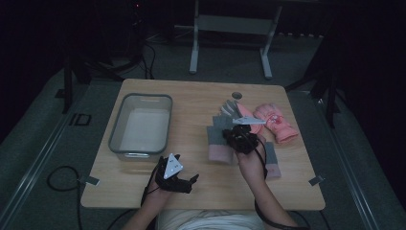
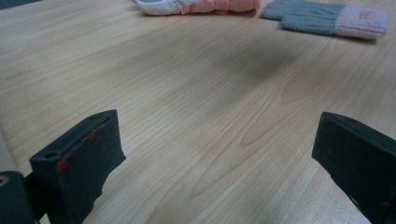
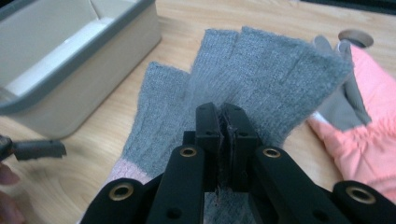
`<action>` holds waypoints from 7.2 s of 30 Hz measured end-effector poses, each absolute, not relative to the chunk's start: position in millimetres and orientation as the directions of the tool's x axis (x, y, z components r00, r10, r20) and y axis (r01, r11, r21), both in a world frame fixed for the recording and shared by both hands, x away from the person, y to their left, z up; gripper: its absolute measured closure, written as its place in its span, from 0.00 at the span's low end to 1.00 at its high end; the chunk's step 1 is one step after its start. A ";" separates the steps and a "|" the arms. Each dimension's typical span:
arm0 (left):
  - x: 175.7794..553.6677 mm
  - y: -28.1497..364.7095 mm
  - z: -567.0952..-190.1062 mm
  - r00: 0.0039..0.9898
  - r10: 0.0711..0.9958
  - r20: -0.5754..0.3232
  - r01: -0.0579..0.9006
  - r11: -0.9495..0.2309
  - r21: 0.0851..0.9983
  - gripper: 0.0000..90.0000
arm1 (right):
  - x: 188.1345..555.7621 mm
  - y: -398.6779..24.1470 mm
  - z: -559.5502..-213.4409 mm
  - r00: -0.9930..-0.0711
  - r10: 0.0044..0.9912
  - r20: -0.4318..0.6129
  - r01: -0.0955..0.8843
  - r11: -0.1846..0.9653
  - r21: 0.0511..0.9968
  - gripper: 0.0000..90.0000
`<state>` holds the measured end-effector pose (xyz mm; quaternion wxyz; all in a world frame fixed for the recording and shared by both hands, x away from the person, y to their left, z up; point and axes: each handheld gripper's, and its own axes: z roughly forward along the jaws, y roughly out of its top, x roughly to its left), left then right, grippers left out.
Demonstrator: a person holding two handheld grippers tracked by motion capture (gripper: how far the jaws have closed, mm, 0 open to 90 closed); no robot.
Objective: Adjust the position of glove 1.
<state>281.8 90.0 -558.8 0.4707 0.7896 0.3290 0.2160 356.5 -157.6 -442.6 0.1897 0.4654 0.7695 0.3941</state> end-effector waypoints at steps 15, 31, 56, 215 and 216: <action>282.0 90.0 -558.8 0.691 0.722 0.031 0.317 -0.342 0.885 0.01 | 348.1 -158.5 -507.7 -0.494 0.865 0.085 0.641 0.296 0.709 0.96; 282.6 90.4 -558.8 0.690 0.723 0.026 0.321 -0.339 0.884 0.01 | 381.3 -155.9 -543.5 -0.587 0.808 0.051 0.625 0.412 0.663 0.94; 283.0 90.1 -558.8 0.689 0.724 0.026 0.325 -0.341 0.882 0.01 | 377.5 -242.2 -475.9 -0.715 0.693 -0.093 0.405 0.519 0.753 0.72; 276.5 75.4 -548.8 0.749 0.654 0.107 0.171 -0.347 0.922 0.06 | 372.9 -187.5 -512.0 -0.610 0.780 0.138 0.579 0.320 0.750 0.69; 277.5 74.4 -546.1 0.756 0.647 0.099 0.174 -0.345 0.922 0.06 | 374.0 -192.3 -509.8 -0.614 0.778 0.132 0.571 0.323 0.755 0.66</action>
